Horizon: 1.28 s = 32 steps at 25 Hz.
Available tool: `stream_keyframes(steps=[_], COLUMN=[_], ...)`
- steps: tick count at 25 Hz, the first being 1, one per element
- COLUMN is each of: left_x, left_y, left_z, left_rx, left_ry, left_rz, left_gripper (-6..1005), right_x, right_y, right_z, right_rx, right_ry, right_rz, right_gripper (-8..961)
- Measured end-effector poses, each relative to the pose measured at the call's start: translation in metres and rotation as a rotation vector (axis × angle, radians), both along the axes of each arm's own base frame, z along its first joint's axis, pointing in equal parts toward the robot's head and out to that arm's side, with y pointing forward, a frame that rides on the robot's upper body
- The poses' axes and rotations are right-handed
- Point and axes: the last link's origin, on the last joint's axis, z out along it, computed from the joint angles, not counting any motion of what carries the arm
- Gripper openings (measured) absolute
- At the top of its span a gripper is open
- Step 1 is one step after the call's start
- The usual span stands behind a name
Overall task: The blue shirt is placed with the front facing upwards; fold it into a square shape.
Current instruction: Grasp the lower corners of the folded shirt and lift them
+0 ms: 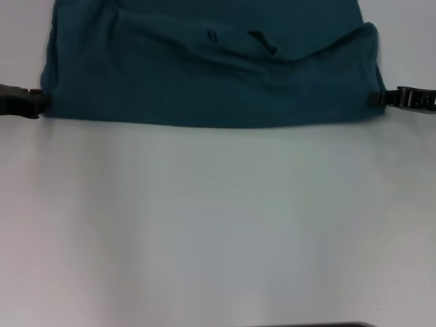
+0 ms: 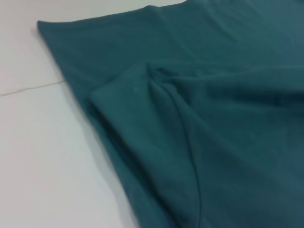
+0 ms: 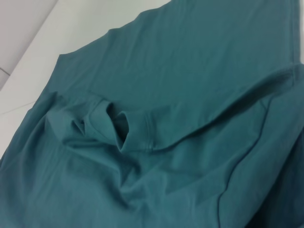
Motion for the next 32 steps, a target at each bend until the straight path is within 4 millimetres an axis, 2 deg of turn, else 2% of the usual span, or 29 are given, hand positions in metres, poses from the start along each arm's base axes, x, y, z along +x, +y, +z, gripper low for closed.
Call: stream_keyframes(steps=[13,15,21,32], left_x=[0.000,-0.001,-0.005,-0.001], left_y=[0.003,0.003,0.000,0.000], left_z=[0.001,0.001,-0.001,-0.011], left_rx=[0.011,0.010,-0.002,-0.045], left_ry=[0.017,0.028,0.054,0.091], left_rz=[-0.003,0.001,0.013,-0.021], left_gripper=[379,620,761,708], right_x=[-0.001,-0.002,-0.003,-0.004], right_y=[0.002,0.003,0.004,0.006], right_z=[0.001,0.001,0.001,0.001], right_rx=[0.007,0.008,0.016,0.016], right_ry=[-0.002,-0.002,0.005,0.005], right_rz=[0.002,0.003,0.004,0.009], right_gripper=[60,60,61,63])
